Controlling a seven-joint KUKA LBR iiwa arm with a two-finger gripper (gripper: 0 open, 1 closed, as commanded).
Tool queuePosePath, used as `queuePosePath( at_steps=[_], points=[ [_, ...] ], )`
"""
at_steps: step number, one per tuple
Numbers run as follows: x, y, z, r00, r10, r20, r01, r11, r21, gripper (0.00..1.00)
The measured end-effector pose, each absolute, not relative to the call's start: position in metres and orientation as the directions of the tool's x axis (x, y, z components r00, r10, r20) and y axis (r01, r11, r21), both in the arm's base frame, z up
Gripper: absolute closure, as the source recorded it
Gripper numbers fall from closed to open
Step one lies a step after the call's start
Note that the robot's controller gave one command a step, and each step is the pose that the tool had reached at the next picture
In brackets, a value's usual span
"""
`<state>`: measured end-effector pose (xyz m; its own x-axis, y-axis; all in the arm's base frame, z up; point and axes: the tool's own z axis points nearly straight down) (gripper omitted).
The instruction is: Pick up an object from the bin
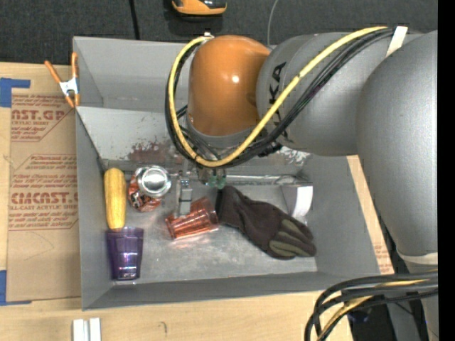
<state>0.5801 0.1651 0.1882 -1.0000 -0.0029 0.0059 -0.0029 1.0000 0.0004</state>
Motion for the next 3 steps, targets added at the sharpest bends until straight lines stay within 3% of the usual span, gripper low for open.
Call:
queuePosePath(
  at_steps=[1, 2, 3],
  points=[
    [0.582, 0.164, 0.193, -1.000, -0.001, -0.002, -0.001, 1.000, 0.002, 0.00],
    [0.562, 0.132, 0.140, -0.999, 0.048, -0.006, 0.048, 0.999, 0.003, 0.00],
    [0.557, 0.123, 0.125, -0.998, 0.062, -0.002, 0.062, 0.998, 0.001, 0.00]
  ],
)
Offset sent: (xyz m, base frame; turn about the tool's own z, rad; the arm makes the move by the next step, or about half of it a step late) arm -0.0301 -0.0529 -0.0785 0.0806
